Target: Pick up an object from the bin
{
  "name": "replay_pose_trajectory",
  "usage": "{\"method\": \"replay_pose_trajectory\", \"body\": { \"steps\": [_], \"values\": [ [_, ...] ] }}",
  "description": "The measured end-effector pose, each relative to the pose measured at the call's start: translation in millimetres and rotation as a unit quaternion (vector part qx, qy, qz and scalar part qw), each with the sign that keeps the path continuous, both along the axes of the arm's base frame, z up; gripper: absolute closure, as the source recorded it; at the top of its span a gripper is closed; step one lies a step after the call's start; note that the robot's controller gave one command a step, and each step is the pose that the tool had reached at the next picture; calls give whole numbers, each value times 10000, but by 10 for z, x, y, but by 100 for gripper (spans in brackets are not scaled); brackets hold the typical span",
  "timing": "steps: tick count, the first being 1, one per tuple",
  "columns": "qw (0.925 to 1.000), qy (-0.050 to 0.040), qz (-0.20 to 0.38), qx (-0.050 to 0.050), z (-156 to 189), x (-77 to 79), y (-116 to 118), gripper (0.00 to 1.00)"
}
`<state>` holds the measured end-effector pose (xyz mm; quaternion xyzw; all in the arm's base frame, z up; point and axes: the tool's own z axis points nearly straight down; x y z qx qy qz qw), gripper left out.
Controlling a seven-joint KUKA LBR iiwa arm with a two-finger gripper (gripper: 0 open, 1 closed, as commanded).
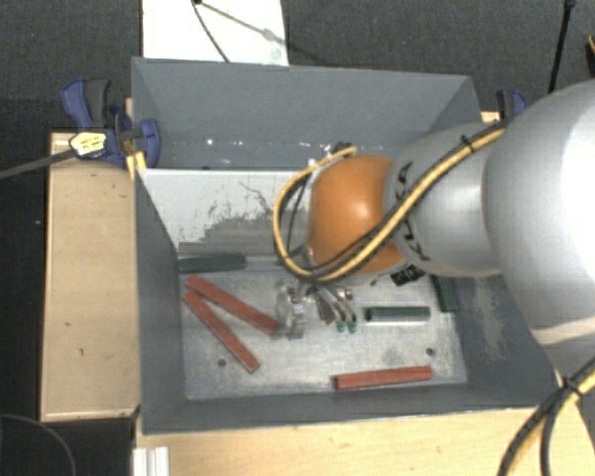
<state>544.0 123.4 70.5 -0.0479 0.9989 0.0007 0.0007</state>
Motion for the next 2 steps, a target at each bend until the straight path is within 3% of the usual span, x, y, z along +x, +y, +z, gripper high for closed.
{"method": "replay_pose_trajectory", "body": {
  "steps": [1,2],
  "values": [
    [10000,0,-18,0,0,0,-1,0],
    [9999,24,133,2,-1,-145,389,0]
  ]
}}
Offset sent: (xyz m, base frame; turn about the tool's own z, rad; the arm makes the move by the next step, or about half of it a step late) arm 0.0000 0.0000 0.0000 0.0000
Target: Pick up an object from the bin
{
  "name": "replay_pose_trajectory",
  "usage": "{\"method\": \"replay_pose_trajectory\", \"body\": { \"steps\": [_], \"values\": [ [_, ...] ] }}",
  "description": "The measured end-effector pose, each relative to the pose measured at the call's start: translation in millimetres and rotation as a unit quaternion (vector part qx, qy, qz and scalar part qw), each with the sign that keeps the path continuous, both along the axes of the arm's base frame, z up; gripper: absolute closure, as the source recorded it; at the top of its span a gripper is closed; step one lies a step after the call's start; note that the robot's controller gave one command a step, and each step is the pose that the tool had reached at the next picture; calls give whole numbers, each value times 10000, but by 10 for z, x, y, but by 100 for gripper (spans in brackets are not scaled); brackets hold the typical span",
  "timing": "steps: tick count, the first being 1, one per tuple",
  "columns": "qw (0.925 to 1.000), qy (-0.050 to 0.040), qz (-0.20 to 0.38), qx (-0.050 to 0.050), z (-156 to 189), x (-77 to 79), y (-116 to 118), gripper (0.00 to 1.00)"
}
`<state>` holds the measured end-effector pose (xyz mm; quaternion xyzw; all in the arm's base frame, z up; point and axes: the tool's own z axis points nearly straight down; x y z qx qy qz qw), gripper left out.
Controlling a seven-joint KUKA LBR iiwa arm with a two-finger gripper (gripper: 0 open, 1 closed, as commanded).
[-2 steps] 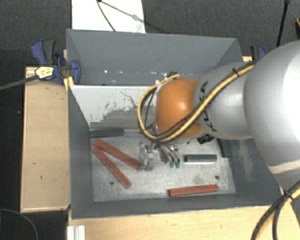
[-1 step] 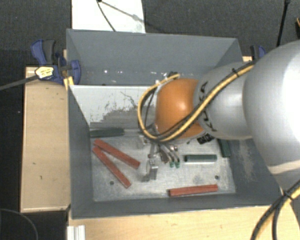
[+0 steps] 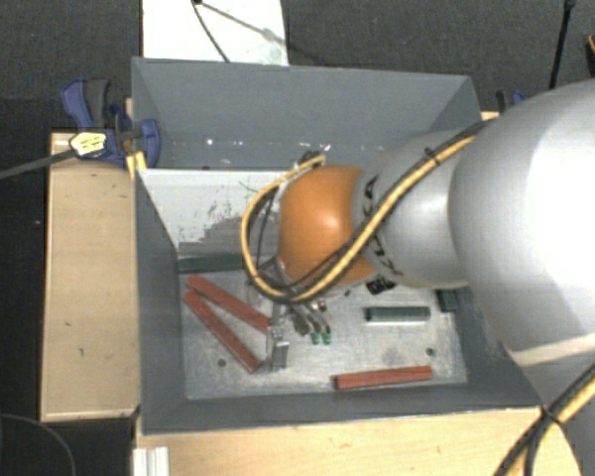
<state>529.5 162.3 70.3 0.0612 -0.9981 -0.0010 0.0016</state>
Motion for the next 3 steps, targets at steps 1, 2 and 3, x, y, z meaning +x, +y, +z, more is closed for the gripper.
{"method": "replay_pose_trajectory", "body": {
  "steps": [1,2,3],
  "values": [
    [10000,-55,-6,0,12,615,34,0],
    [10000,-25,-20,-3,3,589,33,100],
    [9999,-65,139,9,1288,289,231,100]
  ]
}}
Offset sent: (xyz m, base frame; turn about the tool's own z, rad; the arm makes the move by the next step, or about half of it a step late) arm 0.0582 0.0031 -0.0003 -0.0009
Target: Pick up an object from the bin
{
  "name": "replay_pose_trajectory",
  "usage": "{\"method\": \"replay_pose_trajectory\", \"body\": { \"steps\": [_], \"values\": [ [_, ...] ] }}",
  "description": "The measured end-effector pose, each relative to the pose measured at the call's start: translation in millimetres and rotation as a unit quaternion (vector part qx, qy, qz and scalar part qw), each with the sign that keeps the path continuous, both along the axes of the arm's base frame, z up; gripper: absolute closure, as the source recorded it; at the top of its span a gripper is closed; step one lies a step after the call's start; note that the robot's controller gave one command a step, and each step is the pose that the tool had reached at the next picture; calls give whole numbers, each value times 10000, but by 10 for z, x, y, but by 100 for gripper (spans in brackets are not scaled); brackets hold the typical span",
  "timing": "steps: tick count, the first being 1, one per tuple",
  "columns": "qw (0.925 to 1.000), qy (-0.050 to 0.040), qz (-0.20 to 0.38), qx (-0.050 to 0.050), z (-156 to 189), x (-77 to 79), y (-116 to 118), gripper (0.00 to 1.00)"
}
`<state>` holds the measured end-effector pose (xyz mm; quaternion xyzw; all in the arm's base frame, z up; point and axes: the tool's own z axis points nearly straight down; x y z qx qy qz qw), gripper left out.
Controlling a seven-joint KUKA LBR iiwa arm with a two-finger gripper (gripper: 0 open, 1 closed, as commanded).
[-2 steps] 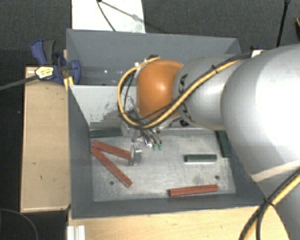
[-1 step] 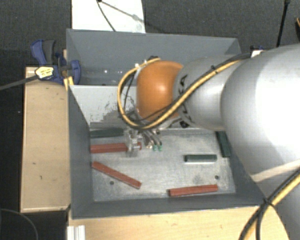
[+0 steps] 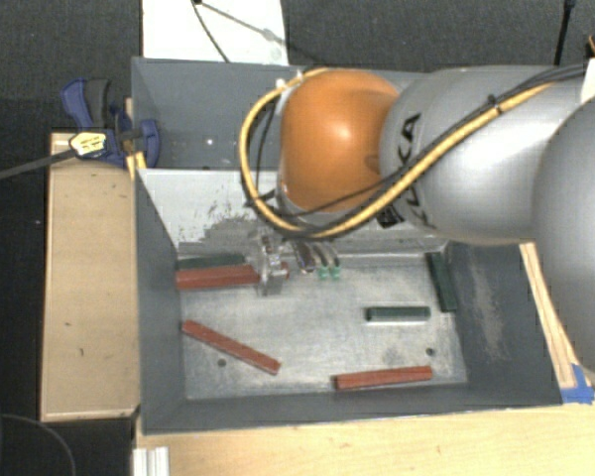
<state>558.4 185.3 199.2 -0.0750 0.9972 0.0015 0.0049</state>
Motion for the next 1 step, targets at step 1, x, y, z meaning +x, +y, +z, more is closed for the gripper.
{"method": "replay_pose_trajectory", "body": {
  "steps": [1],
  "values": [
    [9776,-13,2106,-28,1305,172,-353,100]
  ]
}}
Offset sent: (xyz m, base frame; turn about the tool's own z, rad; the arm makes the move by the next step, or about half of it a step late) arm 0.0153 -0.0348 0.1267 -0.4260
